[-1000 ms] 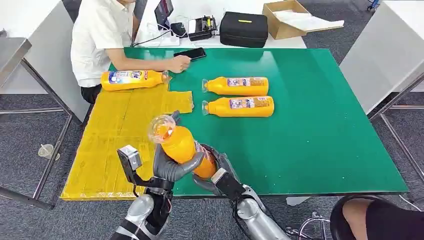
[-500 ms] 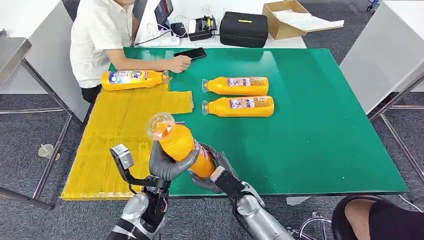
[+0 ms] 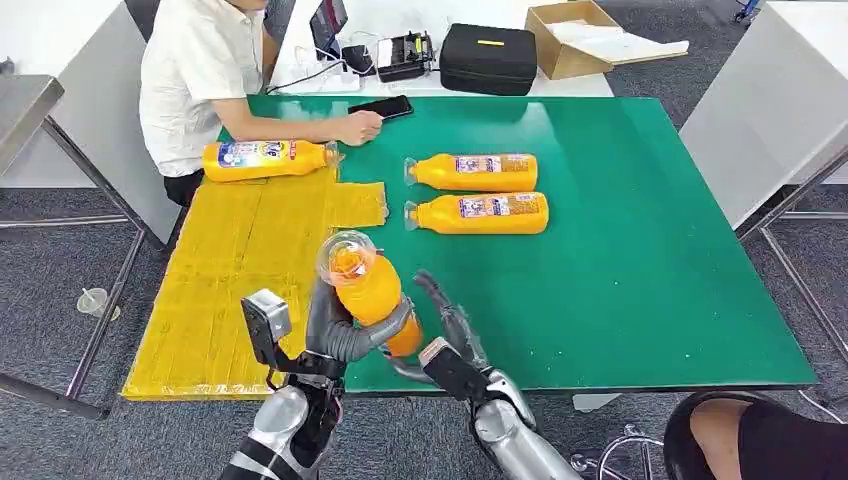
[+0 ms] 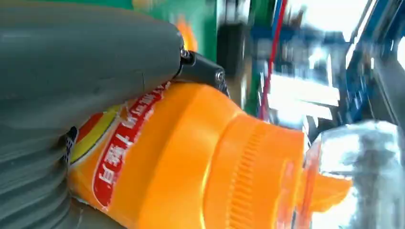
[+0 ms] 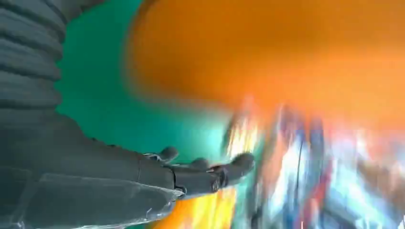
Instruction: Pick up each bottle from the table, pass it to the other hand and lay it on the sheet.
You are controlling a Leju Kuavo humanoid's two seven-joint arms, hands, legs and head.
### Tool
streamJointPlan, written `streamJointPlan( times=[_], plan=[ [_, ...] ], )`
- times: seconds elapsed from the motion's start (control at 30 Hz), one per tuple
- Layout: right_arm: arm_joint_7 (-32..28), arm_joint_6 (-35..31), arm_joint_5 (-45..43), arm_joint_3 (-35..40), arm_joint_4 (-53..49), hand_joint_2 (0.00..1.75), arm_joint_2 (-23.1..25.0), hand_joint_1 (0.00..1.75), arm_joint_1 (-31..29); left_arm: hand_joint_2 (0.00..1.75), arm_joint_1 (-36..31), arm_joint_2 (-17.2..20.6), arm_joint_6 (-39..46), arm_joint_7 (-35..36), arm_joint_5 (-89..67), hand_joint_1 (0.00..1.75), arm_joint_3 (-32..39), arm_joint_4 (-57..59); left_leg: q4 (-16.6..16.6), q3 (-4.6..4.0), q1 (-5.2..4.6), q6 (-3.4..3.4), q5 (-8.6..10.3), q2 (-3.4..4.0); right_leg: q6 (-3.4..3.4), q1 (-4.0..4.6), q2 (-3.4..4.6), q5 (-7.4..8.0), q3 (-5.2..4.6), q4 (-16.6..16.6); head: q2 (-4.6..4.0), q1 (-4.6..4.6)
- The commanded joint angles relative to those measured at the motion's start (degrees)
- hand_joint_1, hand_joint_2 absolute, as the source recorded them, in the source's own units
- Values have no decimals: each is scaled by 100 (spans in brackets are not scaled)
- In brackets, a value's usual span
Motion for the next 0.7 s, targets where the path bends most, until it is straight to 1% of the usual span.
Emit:
streamJointPlan(
  times=[0.03, 0.07, 0.1, 0.13, 0.17, 0.2, 0.23, 0.27, 0.3, 0.33, 0.37, 0.4, 0.43, 0.47, 0.5, 0.53, 0.57, 0.6, 0.63, 0.67, 0.7],
  plan=[
    [278, -2153, 1773, -2214, -932, 175, -219, 0, 168, 175, -152, 435, 1829, -134, -2073, 175, -25, -311, 5, 24, 3, -1, -15, 7, -24, 8, -3, -13, 28, 0, 0, -4],
    [-150, -2153, 2330, -3370, -1224, 175, 158, 0, 215, 175, -192, 499, 2220, -109, -2523, 175, -42, -291, 0, 14, 0, 0, -7, 3, -15, 3, -4, -7, 17, -2, 0, -2],
    [-415, -2153, 2598, -4004, -1404, 175, 306, 0, 171, 175, -218, 571, 2554, -11, -2987, 175, -34, -251, 8, 21, 4, -1, -14, -2, -26, 9, -13, -15, 30, 3, 0, 0],
    [-415, -2153, 2660, -4255, -1725, 175, 290, 0, 207, 175, -243, 633, 2838, 155, -3531, 175, -19, -197, 0, 9, -2, -2, -4, 2, -15, 1, -4, -5, 13, 1, 0, 4],
    [-415, -2153, 2532, -4398, -1947, 175, 226, 0, 246, 175, -285, 718, 3187, 525, -4477, 175, 40, -52, 10, 19, -1, -5, -13, 6, -29, 4, -5, -15, 21, 12, 0, 0],
    [-415, -2153, 2462, -4474, -2041, 175, 205, 0, 276, 175, -257, 689, 3220, 922, -5416, 175, 218, -4, 2, 14, -7, -5, -7, 6, -21, -2, -2, -7, 10, 8, 0, 0],
    [-415, -2153, 2280, -4465, -2068, 175, 180, 0, 297, 175, -305, 756, 3097, 1201, -5946, 175, 199, 141, -1, 8, -7, -4, -2, -4, -15, -3, -11, -4, 7, 3, 0, -2],
    [-415, -2153, 2280, -4465, -2068, 175, 180, 0, 297, 175, -305, 756, 3097, 1201, -5946, 175, 199, 141, 1, 20, -4, -7, -7, -2, -24, 1, -11, -10, 18, 4, 0, -4],
    [-415, -2153, 2112, -4386, -2058, 175, 167, 0, 321, 175, -355, 776, 2984, 1318, -6121, 175, 195, 266, -1, 15, -4, -3, -2, -15, -14, 1, -22, -7, 21, -2, 0, -2],
    [-415, -2153, 1899, -4262, -2070, 175, 151, 0, 310, 175, -495, 775, 2720, 1637, -6519, 175, 177, 540, 0, 27, 0, -4, -7, -18, -24, 7, -26, -14, 36, -3, 0, -2],
    [-415, -2153, 1861, -4154, -1938, 175, 118, 0, 276, 175, -590, 781, 2599, 1854, -6820, 175, 157, 721, 10, 40, 9, -5, -20, -9, -35, 16, -21, -22, 51, -1, 0, 4],
    [-369, -2153, 1636, -3869, -1698, 175, 32, 0, 187, 175, -815, 757, 2170, 2072, -6948, 175, 137, 1146, -3, 20, -3, -1, -4, -6, -16, 0, -11, -6, 26, -3, 0, 2],
    [-254, -2148, 1468, -3546, -1561, 175, -63, 0, 119, 175, -1096, 733, 1913, 2291, -7113, 173, 97, 1695, 4, 34, 5, -4, -17, 26, -28, 11, 13, -8, 34, -3, 0, 0],
    [-208, -2153, 1457, -3508, -1541, 175, -55, 0, 87, 175, -1179, 714, 1928, 2284, -7129, 173, 116, 1843, -3, 28, 3, -3, -11, 29, -20, 8, 19, 3, 23, -7, 0, -2],
    [-208, -2153, 1457, -3508, -1541, 175, -55, 0, 87, 175, -1179, 714, 1928, 2284, -7129, 175, 116, 1843, 0, 38, 4, -4, -14, 27, -28, 10, 15, -2, 33, -5, 0, 0],
    [-137, -2030, 1301, -3257, -1404, 175, -115, 0, 31, 175, -1375, 655, 1770, 2374, -7138, 175, 183, 2312, -2, 29, 3, -3, -5, 13, -24, 8, 2, 1, 27, -5, 0, 4],
    [-107, -1976, 1246, -3145, -1346, 175, -129, 0, 3, 175, -1517, 662, 1532, 2531, -7232, 175, 170, 2591, -2, 18, 2, -4, 0, 16, -16, 5, 9, 6, 14, -5, 0, -2],
    [-88, -1946, 1219, -3019, -1257, 175, -148, 0, -36, 175, -1674, 637, 1253, 2572, -7172, 175, 212, 2913, 2, 26, 4, -9, -4, 22, -26, 10, 12, 3, 20, -2, 0, -2],
    [-75, -1874, 1176, -2890, -1067, 175, -146, 0, -98, 175, -1810, 582, 1101, 2431, -6861, 175, 458, 3327, 2, 32, 8, -11, -5, 27, -30, 14, 15, 4, 26, -4, 0, -2],
    [-118, -1935, 1105, -2831, -959, 175, -141, 0, -135, 175, -1900, 565, 1237, 2299, -6817, 175, 507, 3595, 7, 40, 14, -14, -10, 31, -41, 21, 16, -1, 36, -2, 0, -2],
    [-131, -1961, 1090, -2814, -924, 175, -138, 0, -147, 175, -1922, 561, 1278, 2260, -6811, 175, 523, 3669, -3, 30, 6, -9, 5, 21, -21, 10, 13, 6, 27, -9, 0, 2]
  ],
)
